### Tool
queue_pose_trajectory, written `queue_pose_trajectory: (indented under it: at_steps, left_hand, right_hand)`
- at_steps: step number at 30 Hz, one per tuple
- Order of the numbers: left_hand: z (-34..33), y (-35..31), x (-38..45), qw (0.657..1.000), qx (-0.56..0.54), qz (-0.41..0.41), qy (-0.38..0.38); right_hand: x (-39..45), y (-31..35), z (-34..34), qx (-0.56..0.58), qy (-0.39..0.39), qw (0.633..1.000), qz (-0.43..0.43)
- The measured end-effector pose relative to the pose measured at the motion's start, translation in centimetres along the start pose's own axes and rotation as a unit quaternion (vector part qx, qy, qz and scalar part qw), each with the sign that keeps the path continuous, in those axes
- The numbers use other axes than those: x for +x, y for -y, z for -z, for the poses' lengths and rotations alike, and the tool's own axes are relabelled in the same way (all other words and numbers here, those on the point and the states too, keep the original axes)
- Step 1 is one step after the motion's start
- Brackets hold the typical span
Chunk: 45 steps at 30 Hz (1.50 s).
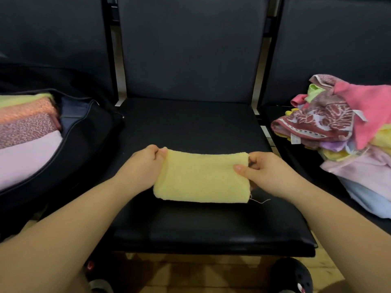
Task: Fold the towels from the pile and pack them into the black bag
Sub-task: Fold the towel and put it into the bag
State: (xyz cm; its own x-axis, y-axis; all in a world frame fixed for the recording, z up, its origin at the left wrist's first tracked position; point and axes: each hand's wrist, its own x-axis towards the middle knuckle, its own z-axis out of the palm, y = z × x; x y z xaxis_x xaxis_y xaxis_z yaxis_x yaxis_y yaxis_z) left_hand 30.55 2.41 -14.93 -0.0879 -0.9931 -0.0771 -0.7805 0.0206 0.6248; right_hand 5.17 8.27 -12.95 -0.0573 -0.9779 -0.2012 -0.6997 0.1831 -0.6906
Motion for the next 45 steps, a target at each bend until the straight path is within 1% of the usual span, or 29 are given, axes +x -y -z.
queue_pose_trajectory:
  at_steps: [2,4,6,8,11,15,19,22,25,27,30,33,38,40,42,45]
  left_hand:
    - [-0.4,0.1,0.6,0.995,0.092,0.016,0.027]
    - [-0.7,0.1,1.0,0.986,0.157,0.033,0.047]
    - [-0.6,0.0,1.2,0.981,0.182,0.048,0.048]
    - [-0.5,-0.1,1.2,0.98,0.179,0.06,0.057]
    - [-0.5,-0.1,1.1,0.984,0.138,0.068,0.091]
    - [-0.4,-0.5,0.6,0.986,0.098,0.08,0.104]
    - [0.1,-0.8,-0.3,0.985,-0.06,0.102,0.128]
    - [0.5,-1.0,-1.1,0.975,-0.151,0.096,0.135]
    - [0.7,-1.1,-2.0,0.957,-0.201,0.114,0.173]
    - [0.7,-1.3,-2.7,0.948,-0.213,0.121,0.203]
    - [0.9,-1.3,-3.2,0.957,-0.204,0.073,0.194]
    - [2.0,-1.7,-4.1,0.961,-0.214,-0.008,0.173]
    - [3.8,-1.9,-5.6,0.956,-0.198,-0.136,0.169]
    - [4.4,-1.8,-5.8,0.948,-0.206,-0.17,0.171]
    - [5.1,-1.4,-5.7,0.943,-0.216,-0.198,0.157]
    - [6.7,-0.3,-5.4,0.944,-0.225,-0.204,0.13]
  right_hand:
    - [0.6,-0.2,-0.2,-0.02,0.007,0.999,-0.03]
    - [1.0,-0.3,-0.4,-0.041,0.015,0.998,-0.05]
    - [1.2,-0.3,-0.3,-0.074,0.005,0.996,-0.045]
    - [1.2,-0.1,-0.2,-0.074,0.012,0.997,-0.031]
    - [1.1,-0.1,-0.5,-0.051,0.052,0.997,-0.025]
    - [0.6,0.1,-0.6,-0.039,0.087,0.995,-0.026]
    - [-0.8,0.4,-0.1,-0.049,0.143,0.988,-0.033]
    - [-1.9,0.3,0.2,-0.055,0.144,0.987,-0.032]
    - [-2.8,0.2,0.2,-0.066,0.137,0.988,-0.04]
    - [-3.2,0.2,0.0,-0.079,0.122,0.989,-0.039]
    - [-3.5,0.8,-0.5,-0.072,0.103,0.992,-0.029]
    - [-3.6,2.1,-0.9,-0.05,0.123,0.991,-0.016]
    - [-3.6,6.1,-2.5,-0.036,0.165,0.984,0.06]
    - [-3.4,7.4,-3.5,-0.03,0.164,0.983,0.083]
    - [-3.0,8.4,-4.5,-0.031,0.164,0.981,0.103]
    - [-2.5,10.0,-5.5,-0.052,0.166,0.975,0.137]
